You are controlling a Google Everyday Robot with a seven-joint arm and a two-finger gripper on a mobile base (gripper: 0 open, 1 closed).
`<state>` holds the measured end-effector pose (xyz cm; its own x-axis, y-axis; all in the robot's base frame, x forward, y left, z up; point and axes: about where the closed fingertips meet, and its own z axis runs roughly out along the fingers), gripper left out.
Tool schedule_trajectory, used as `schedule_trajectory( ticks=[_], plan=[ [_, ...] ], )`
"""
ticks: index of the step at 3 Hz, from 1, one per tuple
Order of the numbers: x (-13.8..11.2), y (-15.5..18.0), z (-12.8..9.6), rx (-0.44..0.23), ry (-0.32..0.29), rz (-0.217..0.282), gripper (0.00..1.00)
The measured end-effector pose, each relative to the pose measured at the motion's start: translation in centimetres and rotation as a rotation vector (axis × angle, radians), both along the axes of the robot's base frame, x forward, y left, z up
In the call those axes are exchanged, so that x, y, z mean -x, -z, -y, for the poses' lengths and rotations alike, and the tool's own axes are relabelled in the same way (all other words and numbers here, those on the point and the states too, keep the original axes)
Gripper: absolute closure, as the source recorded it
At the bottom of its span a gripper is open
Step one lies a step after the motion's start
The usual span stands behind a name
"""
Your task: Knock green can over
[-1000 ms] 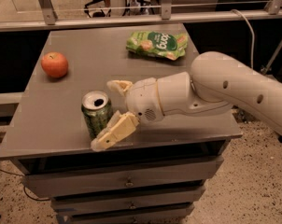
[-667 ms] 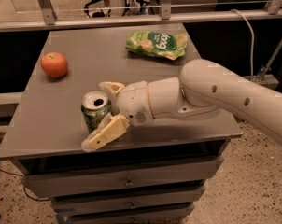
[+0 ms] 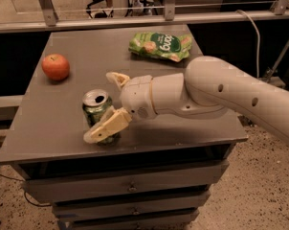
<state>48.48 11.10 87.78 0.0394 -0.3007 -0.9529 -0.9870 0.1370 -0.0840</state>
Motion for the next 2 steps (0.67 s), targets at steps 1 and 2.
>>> schedule_trajectory(
  ticks=[1, 2],
  plan=[
    [-3.5, -1.0, 3.1, 0.028, 0.088, 0.06, 0.0],
    [-7.2, -1.2, 6.4, 0.042, 0.169, 0.093, 0.0]
  ],
)
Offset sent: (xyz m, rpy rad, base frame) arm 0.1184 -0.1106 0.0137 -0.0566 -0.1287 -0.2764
